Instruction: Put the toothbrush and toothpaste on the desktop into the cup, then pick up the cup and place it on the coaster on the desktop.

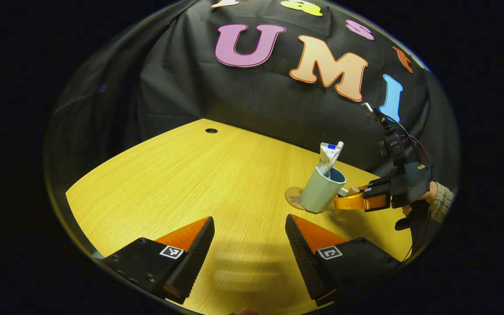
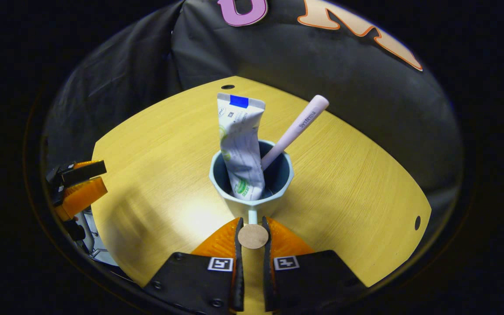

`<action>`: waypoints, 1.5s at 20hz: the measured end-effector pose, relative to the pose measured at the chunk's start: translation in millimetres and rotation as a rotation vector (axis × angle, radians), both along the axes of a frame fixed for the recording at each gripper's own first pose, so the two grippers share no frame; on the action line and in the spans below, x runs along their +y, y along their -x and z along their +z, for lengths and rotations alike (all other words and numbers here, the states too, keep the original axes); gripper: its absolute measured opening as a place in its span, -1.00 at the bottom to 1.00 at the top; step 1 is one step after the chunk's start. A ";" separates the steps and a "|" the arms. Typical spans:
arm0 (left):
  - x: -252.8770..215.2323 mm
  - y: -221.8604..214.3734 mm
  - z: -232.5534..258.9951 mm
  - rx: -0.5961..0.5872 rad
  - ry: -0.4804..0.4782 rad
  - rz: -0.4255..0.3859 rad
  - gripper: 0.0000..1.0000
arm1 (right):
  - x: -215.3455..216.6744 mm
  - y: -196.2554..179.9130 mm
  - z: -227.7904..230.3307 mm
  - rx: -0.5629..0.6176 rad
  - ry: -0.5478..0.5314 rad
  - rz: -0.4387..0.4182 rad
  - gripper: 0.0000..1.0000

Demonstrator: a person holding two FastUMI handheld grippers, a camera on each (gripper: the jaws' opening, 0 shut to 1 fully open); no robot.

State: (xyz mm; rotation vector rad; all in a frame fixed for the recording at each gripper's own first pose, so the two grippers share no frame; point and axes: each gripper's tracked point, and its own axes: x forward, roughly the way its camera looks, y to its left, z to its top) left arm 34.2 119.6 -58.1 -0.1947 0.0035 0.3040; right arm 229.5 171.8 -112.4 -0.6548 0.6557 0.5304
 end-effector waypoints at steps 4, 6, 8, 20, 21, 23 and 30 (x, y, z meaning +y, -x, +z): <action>-0.2 4.1 -4.6 0.006 -0.009 -0.003 0.89 | -1.2 -1.2 1.2 0.010 -0.017 -0.015 -0.38; -0.7 4.0 -5.2 0.008 -0.009 -0.005 0.84 | -2.4 -0.2 -0.2 0.019 -0.025 -0.020 -0.26; -0.4 3.8 -5.3 0.011 -0.008 -0.008 0.89 | -0.3 5.9 -3.7 0.021 -0.028 -0.015 0.37; -29.1 2.4 24.2 0.016 -0.101 -0.103 0.88 | -41.5 47.3 66.1 -0.155 -0.245 -0.179 1.00; -33.5 2.3 26.1 0.017 -0.110 -0.113 0.88 | -47.8 55.7 73.5 -0.173 -0.273 -0.201 1.00; -39.2 2.0 22.9 0.037 -0.121 -0.126 0.87 | -61.2 71.6 86.5 -0.216 -0.320 -0.242 1.00; -56.6 4.1 13.8 0.080 -0.086 -0.163 0.88 | -105.7 119.6 78.0 -0.237 -0.473 -0.417 0.93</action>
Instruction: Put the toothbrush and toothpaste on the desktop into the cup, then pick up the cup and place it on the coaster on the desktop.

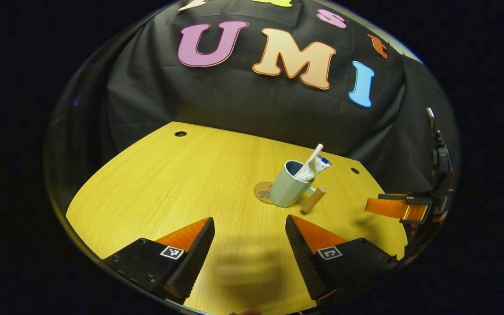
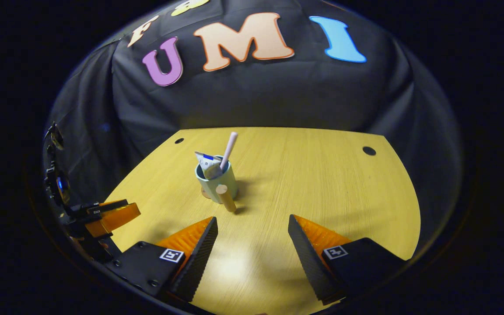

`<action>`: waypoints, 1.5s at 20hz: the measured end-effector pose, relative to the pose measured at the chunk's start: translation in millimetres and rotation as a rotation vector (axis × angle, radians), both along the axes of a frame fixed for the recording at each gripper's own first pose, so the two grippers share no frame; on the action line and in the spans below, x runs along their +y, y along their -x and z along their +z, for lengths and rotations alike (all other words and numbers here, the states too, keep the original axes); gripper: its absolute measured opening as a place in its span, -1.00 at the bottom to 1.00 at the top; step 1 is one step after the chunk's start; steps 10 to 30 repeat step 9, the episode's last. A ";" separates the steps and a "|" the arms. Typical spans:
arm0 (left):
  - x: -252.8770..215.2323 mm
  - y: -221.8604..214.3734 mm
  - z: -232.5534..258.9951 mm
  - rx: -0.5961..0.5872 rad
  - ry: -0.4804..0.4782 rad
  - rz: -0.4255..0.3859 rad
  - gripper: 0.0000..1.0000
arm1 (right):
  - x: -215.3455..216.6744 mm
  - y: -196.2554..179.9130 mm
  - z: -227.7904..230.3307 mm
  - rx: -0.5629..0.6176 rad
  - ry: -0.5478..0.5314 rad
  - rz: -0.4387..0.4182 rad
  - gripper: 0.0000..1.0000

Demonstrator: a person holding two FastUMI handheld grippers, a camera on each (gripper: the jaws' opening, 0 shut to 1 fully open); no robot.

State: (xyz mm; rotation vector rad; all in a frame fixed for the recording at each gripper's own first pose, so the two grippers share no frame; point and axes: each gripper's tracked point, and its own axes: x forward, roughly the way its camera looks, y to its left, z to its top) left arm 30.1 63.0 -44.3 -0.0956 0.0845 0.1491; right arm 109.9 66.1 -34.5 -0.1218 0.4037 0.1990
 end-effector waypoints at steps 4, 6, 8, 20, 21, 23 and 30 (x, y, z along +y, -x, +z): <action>-7.9 -7.1 -3.0 0.023 -0.012 -0.025 0.89 | -16.2 12.8 2.7 -0.016 -0.012 -0.047 0.99; -12.7 -10.5 -2.3 0.031 -0.025 -0.041 0.89 | -20.7 16.3 11.3 -0.042 -0.020 -0.058 0.99; -19.2 -15.2 0.1 0.034 -0.031 -0.062 0.89 | -23.4 18.7 19.2 -0.066 -0.030 -0.070 0.99; -23.8 -17.9 1.6 0.035 -0.032 -0.074 0.89 | -24.2 20.2 22.2 -0.072 -0.033 -0.075 0.98; -23.8 -17.9 1.6 0.035 -0.032 -0.074 0.89 | -24.2 20.2 22.2 -0.072 -0.033 -0.075 0.98; -23.8 -17.9 1.6 0.035 -0.032 -0.074 0.89 | -24.2 20.2 22.2 -0.072 -0.033 -0.075 0.98; -23.8 -17.9 1.6 0.035 -0.032 -0.074 0.89 | -24.2 20.2 22.2 -0.072 -0.033 -0.075 0.98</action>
